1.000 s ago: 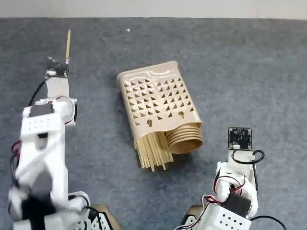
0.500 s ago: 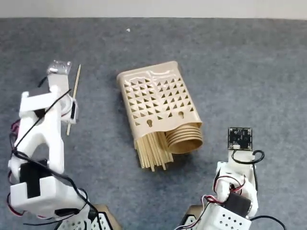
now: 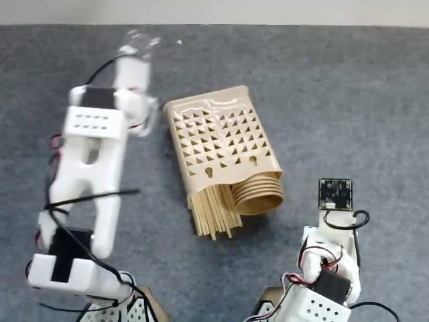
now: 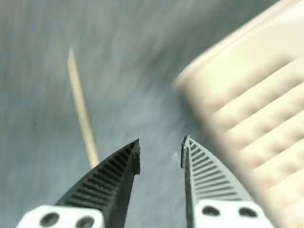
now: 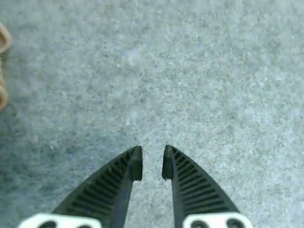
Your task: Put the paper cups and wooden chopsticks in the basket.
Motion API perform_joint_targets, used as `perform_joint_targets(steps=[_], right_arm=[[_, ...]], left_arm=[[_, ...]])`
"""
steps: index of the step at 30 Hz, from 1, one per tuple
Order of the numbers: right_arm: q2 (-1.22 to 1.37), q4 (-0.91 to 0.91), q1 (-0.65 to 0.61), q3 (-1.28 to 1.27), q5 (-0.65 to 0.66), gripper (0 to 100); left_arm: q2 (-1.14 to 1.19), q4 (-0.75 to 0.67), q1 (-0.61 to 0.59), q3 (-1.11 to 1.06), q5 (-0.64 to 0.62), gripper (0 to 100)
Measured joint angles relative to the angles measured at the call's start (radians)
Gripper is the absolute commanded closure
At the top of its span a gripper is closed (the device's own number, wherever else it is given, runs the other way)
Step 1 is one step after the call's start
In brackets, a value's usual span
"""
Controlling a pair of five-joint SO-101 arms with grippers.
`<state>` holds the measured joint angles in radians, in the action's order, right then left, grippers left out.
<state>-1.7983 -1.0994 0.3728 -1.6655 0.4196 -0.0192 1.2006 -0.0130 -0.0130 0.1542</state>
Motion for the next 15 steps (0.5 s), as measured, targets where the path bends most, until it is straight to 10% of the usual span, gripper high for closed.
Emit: perform_joint_targets(steps=[15], right_arm=[[0.0, 0.0, 0.0, 0.0, 0.0, 91.0]], left_arm=[[0.443, -0.29, 0.12, 0.288, -0.003, 83]])
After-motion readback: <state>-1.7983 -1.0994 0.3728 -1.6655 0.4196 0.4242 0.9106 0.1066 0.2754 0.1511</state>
